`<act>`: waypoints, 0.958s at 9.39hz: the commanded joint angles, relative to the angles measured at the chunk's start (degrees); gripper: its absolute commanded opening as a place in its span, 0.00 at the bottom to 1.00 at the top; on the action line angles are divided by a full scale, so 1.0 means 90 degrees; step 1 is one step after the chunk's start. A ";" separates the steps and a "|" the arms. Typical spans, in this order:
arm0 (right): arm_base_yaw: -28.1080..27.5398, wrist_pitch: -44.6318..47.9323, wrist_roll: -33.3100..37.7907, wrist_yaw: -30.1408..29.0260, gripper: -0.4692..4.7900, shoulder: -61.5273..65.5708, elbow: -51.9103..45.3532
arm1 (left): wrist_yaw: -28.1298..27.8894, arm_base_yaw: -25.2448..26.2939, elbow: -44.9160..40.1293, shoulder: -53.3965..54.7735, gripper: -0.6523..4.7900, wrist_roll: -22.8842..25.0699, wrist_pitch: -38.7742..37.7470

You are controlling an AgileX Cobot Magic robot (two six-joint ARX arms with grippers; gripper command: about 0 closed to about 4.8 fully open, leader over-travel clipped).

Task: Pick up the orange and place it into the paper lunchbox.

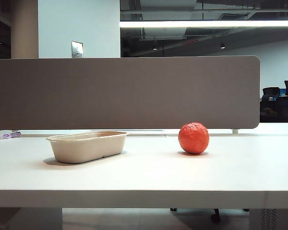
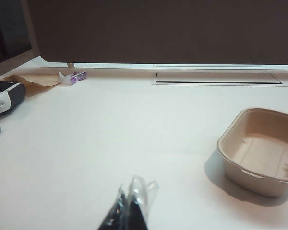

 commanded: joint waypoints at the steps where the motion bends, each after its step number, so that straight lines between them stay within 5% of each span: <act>1: 0.0007 0.0049 0.0024 -0.0007 0.08 -0.0002 -0.0019 | 0.0019 -0.0005 -0.0012 -0.0019 0.11 0.0000 0.0036; 3: 0.0007 0.0075 0.0024 -0.0007 0.08 -0.0002 0.0012 | 0.0005 -0.0005 -0.0012 -0.0019 0.11 -0.0024 0.0049; 5: 0.0007 0.0032 0.0024 0.0063 0.08 0.0012 0.0690 | -0.0051 -0.0005 0.0308 -0.0017 0.11 -0.0806 0.0231; 9: 0.0007 -0.0002 0.0024 0.0085 0.08 0.0403 0.1423 | -0.0194 -0.0002 0.1037 0.0039 0.11 -0.1003 0.0170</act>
